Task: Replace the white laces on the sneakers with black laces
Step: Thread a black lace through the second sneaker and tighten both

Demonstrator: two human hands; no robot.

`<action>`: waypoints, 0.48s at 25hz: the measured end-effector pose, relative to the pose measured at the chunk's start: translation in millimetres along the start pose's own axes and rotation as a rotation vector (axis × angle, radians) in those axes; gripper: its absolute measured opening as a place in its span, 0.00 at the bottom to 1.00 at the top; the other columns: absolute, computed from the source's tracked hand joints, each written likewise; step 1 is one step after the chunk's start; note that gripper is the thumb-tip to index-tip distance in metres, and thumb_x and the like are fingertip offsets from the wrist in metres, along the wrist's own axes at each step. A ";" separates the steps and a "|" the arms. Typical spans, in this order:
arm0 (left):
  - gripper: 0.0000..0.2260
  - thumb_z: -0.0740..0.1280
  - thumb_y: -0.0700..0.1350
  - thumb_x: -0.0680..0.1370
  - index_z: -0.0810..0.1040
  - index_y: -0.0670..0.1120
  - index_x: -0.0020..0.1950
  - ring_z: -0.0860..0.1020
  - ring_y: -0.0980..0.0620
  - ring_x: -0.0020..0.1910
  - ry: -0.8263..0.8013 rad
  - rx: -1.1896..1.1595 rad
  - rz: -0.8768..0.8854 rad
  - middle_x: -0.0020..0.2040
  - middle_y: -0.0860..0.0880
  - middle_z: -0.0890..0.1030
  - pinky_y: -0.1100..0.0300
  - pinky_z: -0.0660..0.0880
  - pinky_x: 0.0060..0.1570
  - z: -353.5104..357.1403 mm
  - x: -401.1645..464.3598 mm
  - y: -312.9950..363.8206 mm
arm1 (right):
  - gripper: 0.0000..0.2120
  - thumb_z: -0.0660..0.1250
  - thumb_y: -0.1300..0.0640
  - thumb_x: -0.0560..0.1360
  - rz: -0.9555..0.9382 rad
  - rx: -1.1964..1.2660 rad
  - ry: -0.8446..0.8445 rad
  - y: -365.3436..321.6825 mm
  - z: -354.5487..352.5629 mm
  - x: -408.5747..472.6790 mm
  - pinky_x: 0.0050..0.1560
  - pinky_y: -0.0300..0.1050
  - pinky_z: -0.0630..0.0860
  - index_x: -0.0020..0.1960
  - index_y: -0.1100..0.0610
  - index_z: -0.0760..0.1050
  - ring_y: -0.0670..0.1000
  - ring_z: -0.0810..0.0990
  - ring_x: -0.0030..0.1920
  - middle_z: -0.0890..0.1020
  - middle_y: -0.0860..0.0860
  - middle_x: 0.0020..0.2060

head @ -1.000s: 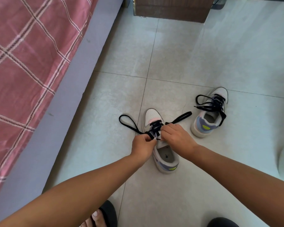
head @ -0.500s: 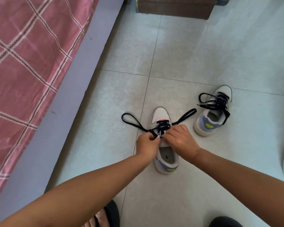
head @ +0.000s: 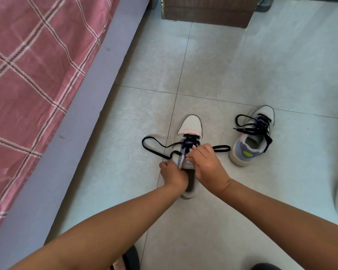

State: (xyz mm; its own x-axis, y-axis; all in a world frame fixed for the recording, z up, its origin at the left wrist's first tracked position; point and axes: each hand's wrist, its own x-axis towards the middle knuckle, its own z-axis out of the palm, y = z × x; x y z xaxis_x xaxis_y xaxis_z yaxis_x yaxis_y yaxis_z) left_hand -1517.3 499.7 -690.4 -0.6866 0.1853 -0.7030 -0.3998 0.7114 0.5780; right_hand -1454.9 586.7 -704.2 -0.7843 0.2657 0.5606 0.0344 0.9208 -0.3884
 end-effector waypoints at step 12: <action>0.19 0.55 0.41 0.82 0.63 0.38 0.73 0.60 0.37 0.72 -0.076 0.481 -0.081 0.74 0.37 0.58 0.49 0.61 0.69 -29.0 9.4 20.8 | 0.07 0.56 0.66 0.79 -0.302 0.294 -0.024 -104.0 -108.1 10.1 0.54 0.40 0.71 0.49 0.62 0.72 0.53 0.75 0.44 0.83 0.59 0.39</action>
State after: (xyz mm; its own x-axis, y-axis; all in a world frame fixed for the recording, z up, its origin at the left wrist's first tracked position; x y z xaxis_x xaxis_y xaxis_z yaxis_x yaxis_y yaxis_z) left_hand -1549.6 496.6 -672.9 -0.6119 0.1525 -0.7761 -0.1123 0.9545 0.2761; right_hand -1399.4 524.5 -579.1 -0.7465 -0.0133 0.6652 -0.3746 0.8347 -0.4037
